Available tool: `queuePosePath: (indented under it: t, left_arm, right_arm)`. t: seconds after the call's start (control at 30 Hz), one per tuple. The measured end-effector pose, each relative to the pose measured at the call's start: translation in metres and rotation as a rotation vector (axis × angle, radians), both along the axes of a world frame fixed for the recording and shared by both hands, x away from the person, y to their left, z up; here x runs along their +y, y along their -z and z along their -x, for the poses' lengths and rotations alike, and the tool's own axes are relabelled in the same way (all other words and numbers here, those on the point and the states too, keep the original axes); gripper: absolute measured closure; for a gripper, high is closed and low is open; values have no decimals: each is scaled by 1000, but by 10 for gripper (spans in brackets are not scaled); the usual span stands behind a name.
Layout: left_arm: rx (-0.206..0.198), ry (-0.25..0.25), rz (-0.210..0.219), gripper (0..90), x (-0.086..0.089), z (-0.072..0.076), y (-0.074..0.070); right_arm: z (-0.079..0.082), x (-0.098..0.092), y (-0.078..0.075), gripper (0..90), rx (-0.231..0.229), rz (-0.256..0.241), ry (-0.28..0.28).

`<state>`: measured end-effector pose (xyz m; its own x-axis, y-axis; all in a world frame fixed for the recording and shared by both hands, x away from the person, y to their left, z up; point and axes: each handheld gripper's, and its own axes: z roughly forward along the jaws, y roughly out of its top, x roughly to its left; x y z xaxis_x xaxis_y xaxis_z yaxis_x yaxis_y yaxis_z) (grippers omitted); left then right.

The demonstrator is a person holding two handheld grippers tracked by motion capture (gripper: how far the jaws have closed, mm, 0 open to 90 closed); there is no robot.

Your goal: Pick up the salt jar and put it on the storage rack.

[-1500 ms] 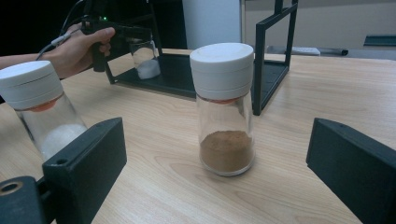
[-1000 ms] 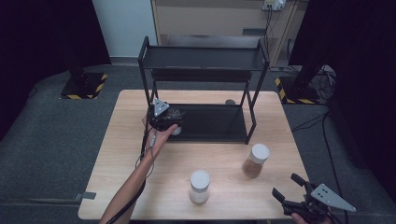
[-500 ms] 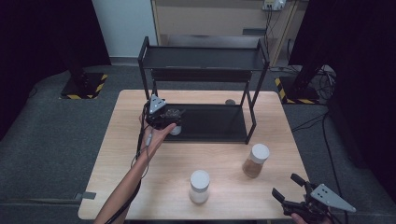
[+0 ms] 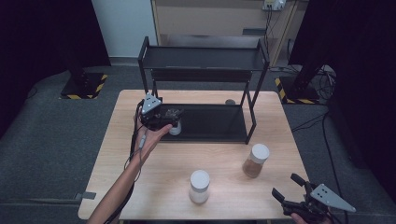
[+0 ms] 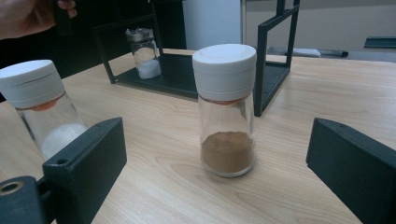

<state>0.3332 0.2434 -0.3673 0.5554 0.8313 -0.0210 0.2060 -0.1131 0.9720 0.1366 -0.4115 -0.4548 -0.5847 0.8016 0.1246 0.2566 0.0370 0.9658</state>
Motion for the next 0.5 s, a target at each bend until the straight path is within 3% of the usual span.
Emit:
queuePosePath:
  t: [0.33,0.5]
  left_arm:
    - [-37,34,32,3,15,29,-16]
    - [-55,51,5,1,22,45,-23]
  right_arm:
    - [0,0,0,52,1,1,2]
    - [1,1,0,51,0,-1,2]
